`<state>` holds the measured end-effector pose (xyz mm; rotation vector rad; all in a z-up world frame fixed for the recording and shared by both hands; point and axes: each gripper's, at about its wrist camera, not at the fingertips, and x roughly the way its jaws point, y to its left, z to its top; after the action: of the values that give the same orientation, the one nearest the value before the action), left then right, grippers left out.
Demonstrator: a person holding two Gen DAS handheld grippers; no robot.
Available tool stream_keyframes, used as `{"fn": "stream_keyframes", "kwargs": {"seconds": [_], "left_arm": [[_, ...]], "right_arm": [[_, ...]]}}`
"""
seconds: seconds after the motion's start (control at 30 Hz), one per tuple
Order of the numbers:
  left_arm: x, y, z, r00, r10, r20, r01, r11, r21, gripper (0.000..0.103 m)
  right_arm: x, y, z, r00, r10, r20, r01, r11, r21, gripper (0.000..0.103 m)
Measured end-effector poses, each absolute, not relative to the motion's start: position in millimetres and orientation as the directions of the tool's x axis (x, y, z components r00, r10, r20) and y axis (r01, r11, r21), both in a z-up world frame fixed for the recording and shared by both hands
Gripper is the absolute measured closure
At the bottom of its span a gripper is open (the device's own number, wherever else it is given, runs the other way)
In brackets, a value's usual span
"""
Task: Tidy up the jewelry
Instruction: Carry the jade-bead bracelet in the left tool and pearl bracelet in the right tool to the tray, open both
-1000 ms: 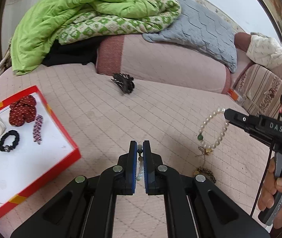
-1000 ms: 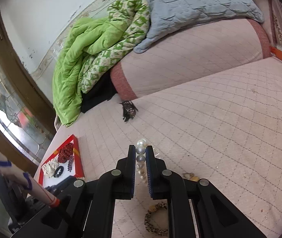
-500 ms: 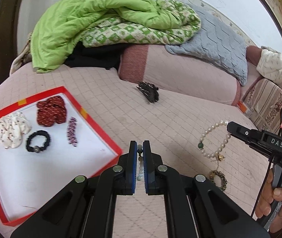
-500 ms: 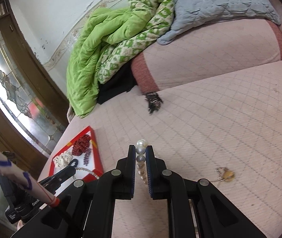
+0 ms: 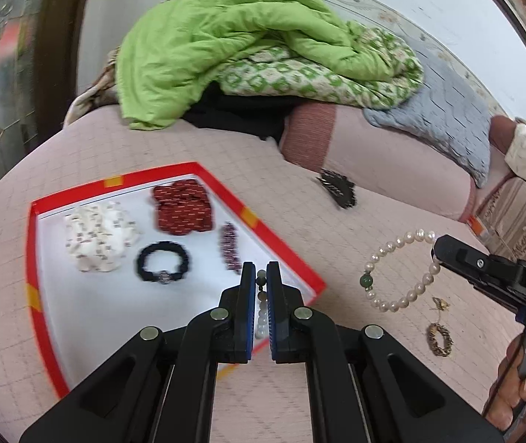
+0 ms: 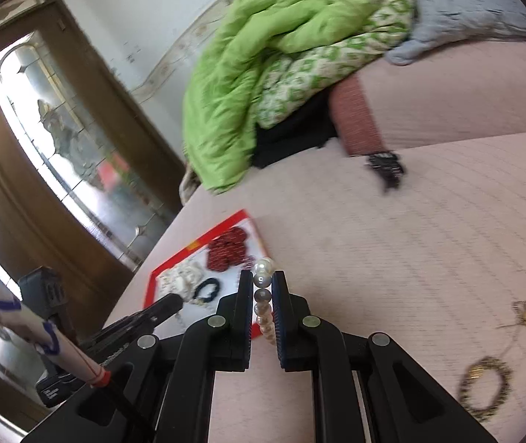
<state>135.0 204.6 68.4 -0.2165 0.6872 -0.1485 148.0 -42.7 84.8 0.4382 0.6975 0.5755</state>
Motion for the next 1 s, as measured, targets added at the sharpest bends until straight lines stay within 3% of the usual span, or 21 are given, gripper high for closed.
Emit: {"fn": "stream_keyframes", "kwargs": {"seconds": [0.6, 1.0], "left_arm": [[139.2, 296.1, 46.4, 0.738, -0.07, -0.671, -0.144, 0.955, -0.259, 0.098], [151.0, 319.1, 29.1, 0.701, -0.016, -0.713, -0.225, 0.944, -0.243, 0.097]], "right_arm": [[166.1, 100.8, 60.9, 0.421, 0.74, -0.524, -0.468, 0.672, 0.573, 0.092], [204.7, 96.4, 18.3, 0.436, 0.67, -0.601, -0.377, 0.742, 0.554, 0.092]]}}
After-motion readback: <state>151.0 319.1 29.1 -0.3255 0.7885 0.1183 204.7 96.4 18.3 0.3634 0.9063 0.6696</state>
